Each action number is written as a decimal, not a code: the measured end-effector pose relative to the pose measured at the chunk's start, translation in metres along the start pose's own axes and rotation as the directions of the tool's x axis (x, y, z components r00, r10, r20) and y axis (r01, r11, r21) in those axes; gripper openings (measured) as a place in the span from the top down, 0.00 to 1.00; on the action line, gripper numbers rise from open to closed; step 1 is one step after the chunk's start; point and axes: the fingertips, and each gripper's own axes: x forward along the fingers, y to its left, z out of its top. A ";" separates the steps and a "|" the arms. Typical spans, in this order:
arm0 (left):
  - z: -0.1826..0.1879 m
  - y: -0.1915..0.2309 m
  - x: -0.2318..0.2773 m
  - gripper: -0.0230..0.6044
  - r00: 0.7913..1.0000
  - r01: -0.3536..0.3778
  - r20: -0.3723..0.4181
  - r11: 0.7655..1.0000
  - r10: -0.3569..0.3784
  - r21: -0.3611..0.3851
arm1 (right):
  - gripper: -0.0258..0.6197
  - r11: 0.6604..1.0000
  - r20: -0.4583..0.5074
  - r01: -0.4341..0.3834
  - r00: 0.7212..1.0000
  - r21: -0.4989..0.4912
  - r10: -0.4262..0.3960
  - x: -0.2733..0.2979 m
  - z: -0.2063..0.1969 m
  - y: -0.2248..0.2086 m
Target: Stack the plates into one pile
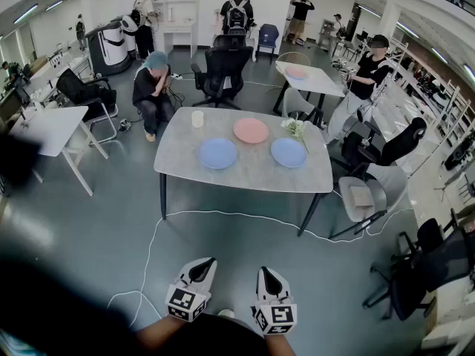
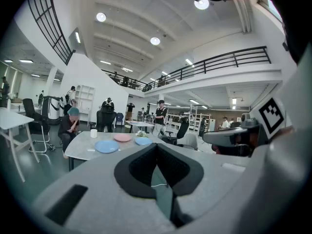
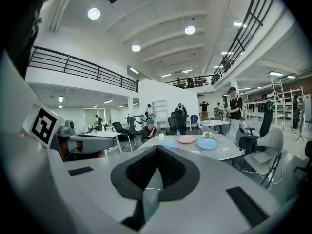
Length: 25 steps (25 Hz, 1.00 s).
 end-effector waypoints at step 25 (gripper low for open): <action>0.008 0.134 0.108 0.94 1.000 -0.017 0.007 0.997 0.018 -0.075 | 0.94 0.997 -0.065 -0.024 0.998 0.069 0.028 0.156 -0.006 -0.031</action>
